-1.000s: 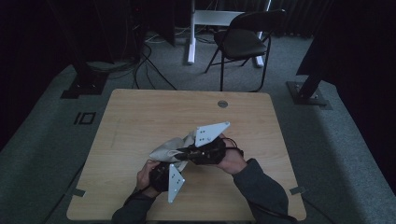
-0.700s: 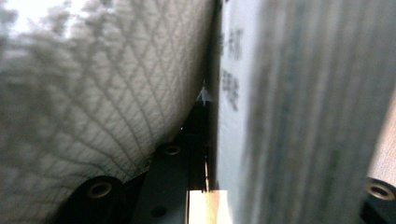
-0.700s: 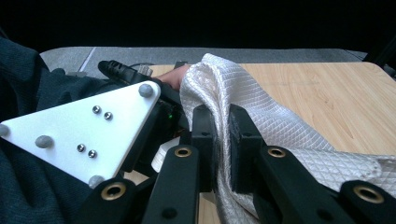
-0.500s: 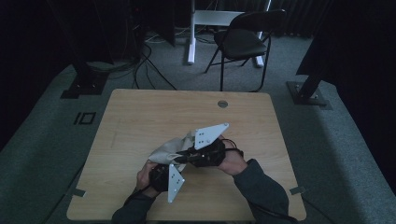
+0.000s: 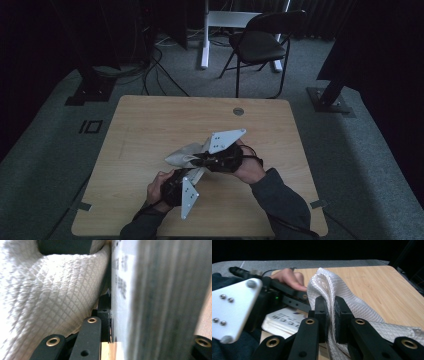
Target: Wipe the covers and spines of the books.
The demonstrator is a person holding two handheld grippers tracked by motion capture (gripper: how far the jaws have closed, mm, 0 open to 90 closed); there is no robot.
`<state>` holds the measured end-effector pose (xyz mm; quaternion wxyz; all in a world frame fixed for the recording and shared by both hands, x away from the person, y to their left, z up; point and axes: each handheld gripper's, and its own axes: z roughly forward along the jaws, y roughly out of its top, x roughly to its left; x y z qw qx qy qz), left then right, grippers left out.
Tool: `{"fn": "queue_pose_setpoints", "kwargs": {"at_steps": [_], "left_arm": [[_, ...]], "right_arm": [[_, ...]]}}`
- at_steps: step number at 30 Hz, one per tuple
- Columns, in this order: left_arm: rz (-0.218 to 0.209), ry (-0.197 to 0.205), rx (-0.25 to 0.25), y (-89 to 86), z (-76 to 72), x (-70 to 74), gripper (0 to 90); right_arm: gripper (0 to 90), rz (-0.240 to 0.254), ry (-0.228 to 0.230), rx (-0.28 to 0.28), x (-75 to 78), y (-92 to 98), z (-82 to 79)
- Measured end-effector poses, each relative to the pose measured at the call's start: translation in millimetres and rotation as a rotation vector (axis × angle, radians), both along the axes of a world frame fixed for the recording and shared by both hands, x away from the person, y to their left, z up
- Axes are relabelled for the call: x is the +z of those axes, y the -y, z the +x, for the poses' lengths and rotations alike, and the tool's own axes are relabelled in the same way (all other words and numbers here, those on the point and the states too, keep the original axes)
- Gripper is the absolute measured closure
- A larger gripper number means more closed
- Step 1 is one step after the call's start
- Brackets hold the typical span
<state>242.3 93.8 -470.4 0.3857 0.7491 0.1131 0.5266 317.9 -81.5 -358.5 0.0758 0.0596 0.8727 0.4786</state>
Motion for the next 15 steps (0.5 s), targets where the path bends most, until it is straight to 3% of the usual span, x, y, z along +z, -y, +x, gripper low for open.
{"fn": "queue_pose_setpoints", "kwargs": {"at_steps": [15], "left_arm": [[0.025,0.016,-0.004,3.6,-2.5,-1.3,77.6]], "right_arm": [[82.9,0.034,0.019,-0.093,10.5,11.9,16.9]]}}
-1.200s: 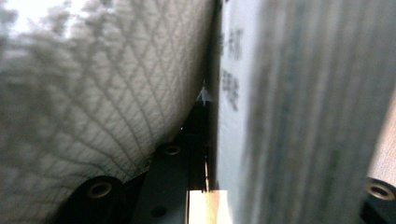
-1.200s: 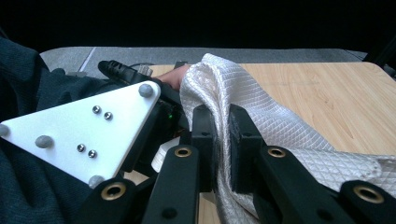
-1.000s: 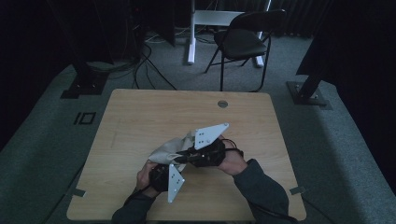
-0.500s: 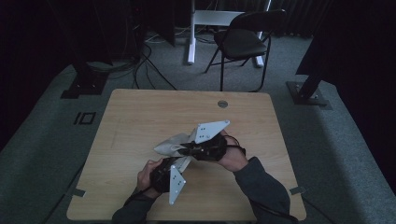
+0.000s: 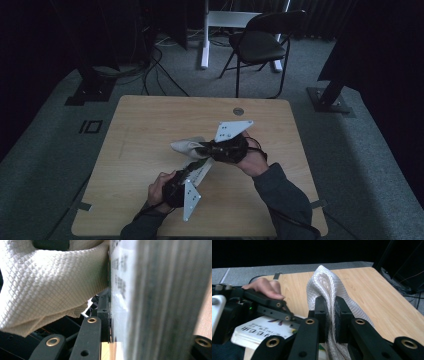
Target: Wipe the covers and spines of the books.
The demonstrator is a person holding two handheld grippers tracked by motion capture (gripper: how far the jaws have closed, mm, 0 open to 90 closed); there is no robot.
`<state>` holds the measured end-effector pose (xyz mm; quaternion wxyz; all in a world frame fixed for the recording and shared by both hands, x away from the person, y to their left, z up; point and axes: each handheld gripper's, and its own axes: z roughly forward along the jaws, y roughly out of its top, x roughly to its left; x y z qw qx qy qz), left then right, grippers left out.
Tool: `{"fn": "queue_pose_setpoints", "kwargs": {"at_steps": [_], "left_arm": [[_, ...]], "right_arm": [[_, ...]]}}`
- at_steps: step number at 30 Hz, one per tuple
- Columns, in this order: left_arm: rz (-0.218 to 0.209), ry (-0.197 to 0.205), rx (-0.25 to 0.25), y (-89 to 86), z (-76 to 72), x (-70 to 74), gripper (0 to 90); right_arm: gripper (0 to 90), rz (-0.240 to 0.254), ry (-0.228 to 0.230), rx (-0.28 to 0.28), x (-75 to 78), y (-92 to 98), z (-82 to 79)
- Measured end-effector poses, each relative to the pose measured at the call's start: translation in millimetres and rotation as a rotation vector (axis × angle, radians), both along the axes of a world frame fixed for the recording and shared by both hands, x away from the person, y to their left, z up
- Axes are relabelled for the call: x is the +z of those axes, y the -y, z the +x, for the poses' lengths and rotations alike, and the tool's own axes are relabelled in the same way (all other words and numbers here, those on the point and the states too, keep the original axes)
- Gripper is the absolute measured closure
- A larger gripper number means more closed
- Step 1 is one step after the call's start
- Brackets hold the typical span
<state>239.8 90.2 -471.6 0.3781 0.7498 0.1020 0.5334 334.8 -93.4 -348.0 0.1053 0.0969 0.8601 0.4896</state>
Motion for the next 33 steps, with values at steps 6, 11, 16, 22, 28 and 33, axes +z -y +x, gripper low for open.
{"fn": "queue_pose_setpoints", "kwargs": {"at_steps": [6,11,16,22,28,33], "left_arm": [[0.01,0.009,0.0,0.8,-0.9,0.2,77.6],[0.013,0.014,0.001,0.9,-1.2,0.5,77.6],[0.024,0.024,0.003,1.6,-2.4,0.3,77.6],[0.034,0.039,-0.001,2.8,-3.3,0.3,77.6],[0.042,0.047,0.002,3.6,-4.3,0.3,77.6],[0.054,0.06,0.001,4.9,-5.4,0.1,77.6]], "right_arm": [[82.9,-0.025,0.001,-0.018,-0.3,-0.7,6.7],[82.9,-0.058,0.003,-0.039,-3.6,-1.9,11.4],[82.9,-0.075,0.003,-0.064,-7.4,-1.4,15.9],[82.9,-0.095,0.007,-0.105,-9.6,1.5,23.4],[83.0,-0.119,0.015,-0.149,-8.7,0.9,30.5],[83.1,-0.163,0.026,-0.155,-9.0,-6.5,32.9]]}}
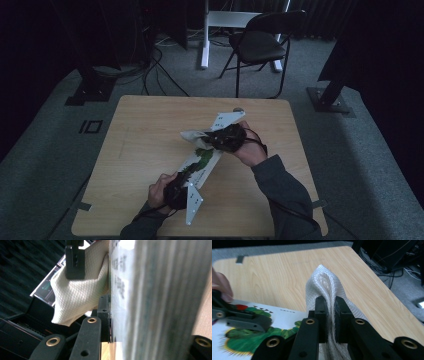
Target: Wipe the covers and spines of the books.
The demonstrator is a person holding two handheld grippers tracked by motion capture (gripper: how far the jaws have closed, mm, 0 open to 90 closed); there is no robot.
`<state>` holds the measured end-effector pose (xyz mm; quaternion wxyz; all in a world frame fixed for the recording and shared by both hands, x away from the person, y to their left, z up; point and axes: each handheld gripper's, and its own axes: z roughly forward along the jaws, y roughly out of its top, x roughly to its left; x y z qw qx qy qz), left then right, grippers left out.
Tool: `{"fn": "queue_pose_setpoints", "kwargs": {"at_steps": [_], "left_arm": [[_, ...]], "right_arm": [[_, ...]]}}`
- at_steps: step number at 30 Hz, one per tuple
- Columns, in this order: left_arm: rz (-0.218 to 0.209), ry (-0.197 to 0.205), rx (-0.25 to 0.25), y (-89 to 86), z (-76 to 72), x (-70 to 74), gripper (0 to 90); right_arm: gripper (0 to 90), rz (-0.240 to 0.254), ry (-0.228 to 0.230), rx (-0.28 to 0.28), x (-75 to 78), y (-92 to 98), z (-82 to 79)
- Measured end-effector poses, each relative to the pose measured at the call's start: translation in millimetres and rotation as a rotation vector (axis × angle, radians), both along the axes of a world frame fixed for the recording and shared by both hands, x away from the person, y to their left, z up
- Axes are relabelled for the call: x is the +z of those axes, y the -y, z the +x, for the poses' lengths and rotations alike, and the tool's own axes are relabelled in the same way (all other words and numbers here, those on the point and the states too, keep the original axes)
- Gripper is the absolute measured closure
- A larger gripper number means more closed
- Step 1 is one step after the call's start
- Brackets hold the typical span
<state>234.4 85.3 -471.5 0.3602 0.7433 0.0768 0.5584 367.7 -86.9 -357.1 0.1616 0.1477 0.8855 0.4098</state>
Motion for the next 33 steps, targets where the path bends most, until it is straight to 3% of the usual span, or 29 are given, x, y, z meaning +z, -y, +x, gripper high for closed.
{"fn": "queue_pose_setpoints", "kwargs": {"at_steps": [9,21,33], "left_arm": [[0.002,0.007,0.001,0.2,-1.1,0.6,77.6],[0.022,0.015,0.002,1.5,-2.2,0.4,77.6],[0.069,0.054,0.004,6.0,-4.6,-3.4,77.6]], "right_arm": [[83.0,-0.057,0.016,0.012,-1.5,-13.6,-0.3],[83.0,-0.06,-0.01,-0.012,-5.5,-12.6,7.4],[83.1,-0.079,-0.03,0.005,-10.5,-16.0,7.9]]}}
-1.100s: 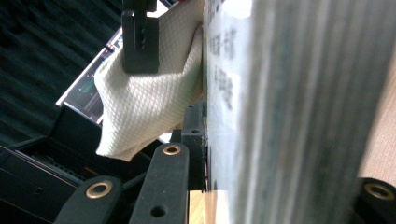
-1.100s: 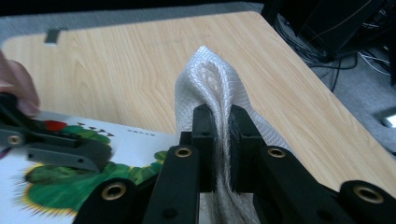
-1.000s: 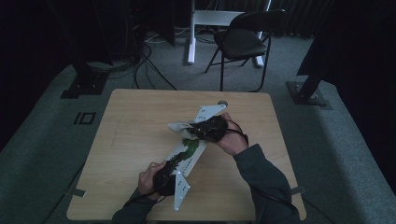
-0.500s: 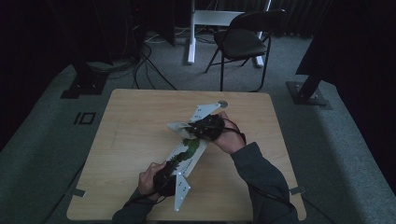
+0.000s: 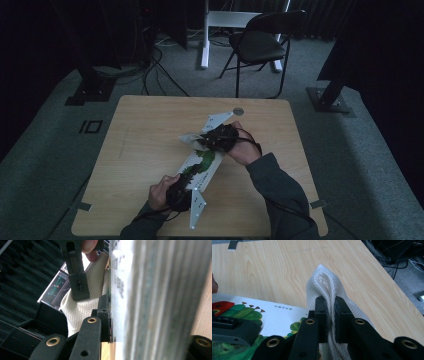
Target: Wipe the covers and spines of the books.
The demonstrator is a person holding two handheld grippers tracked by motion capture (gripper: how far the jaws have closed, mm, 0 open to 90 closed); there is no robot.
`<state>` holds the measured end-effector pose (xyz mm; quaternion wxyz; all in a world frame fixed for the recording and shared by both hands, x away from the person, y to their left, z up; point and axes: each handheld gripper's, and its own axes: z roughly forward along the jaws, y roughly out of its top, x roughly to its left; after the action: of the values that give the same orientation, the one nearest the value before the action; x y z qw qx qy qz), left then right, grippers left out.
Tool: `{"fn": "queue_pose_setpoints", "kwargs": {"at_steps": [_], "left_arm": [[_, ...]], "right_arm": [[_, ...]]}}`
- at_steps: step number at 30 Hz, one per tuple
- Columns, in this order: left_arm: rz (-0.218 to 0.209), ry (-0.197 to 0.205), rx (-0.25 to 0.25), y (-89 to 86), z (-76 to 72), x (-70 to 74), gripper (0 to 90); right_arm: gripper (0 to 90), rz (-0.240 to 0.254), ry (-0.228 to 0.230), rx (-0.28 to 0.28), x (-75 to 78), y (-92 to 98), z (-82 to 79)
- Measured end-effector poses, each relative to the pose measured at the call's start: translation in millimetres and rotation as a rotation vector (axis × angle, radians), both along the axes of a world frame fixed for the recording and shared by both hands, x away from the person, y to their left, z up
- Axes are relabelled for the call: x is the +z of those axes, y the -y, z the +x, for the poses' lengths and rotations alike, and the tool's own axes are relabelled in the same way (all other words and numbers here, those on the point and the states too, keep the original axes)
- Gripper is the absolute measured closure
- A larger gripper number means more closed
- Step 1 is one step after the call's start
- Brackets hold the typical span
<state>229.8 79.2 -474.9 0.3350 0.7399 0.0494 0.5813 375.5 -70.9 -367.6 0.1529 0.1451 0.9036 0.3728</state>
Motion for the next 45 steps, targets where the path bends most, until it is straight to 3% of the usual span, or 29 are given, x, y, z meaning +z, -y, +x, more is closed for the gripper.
{"fn": "queue_pose_setpoints", "kwargs": {"at_steps": [14,20,45], "left_arm": [[0.014,0.008,-0.002,1.7,-0.2,-2.3,77.6],[0.02,0.011,-0.004,1.8,-0.3,-2.4,77.5],[0.028,0.018,-0.004,2.4,-0.4,-2.4,77.5]], "right_arm": [[83.1,-0.029,-0.027,0.022,-4.7,-6.1,0.0],[83.1,-0.033,-0.038,0.056,-7.2,-10.5,-3.0],[83.1,0.023,-0.119,0.203,-4.0,-26.8,-15.7]]}}
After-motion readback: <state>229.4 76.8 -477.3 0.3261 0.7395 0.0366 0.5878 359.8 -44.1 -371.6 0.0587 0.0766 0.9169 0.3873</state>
